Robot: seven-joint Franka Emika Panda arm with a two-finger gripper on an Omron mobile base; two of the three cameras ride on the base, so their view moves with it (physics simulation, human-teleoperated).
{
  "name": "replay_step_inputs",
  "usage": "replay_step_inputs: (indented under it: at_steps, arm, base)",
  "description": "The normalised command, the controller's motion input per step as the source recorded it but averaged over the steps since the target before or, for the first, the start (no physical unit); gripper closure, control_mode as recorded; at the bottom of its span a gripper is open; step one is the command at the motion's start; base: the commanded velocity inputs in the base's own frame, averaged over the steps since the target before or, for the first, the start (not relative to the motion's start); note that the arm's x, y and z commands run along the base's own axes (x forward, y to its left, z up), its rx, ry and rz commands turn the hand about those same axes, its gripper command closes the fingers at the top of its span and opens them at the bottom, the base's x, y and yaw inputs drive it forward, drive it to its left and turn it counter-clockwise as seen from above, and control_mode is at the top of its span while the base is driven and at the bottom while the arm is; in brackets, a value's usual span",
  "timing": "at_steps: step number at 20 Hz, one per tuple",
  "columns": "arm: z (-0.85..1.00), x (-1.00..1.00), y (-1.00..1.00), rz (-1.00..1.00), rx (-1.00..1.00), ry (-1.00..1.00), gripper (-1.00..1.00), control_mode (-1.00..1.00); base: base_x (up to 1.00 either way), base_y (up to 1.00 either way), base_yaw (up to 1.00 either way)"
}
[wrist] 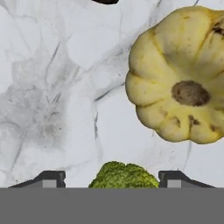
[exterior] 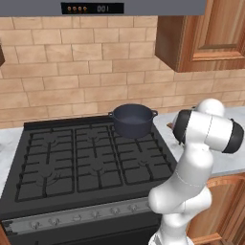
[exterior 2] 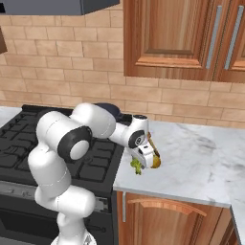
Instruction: Put the squash and broccoli in the pot. Retrieve the spatula and lightly stir the vegetables in the pot.
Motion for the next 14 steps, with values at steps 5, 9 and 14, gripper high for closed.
replay_step_inputs:
  at_steps: [5,9,14]
  arm:
    - [-0.46,-0.04,0.25,-0.14,0.0,-0.02,1.0,-1.0]
    - [-0.41,-0.2,0.19,-0.13,0.0,-0.06,1.0,-1.0]
    - [-0.07,-0.58,0.16,-0.03,0.01,-0.14,1.0,-1.0]
  base:
    - [0.0,0.0,0.0]
    - [0.0,0.0,0.0]
    - [0.0,0.0,0.0]
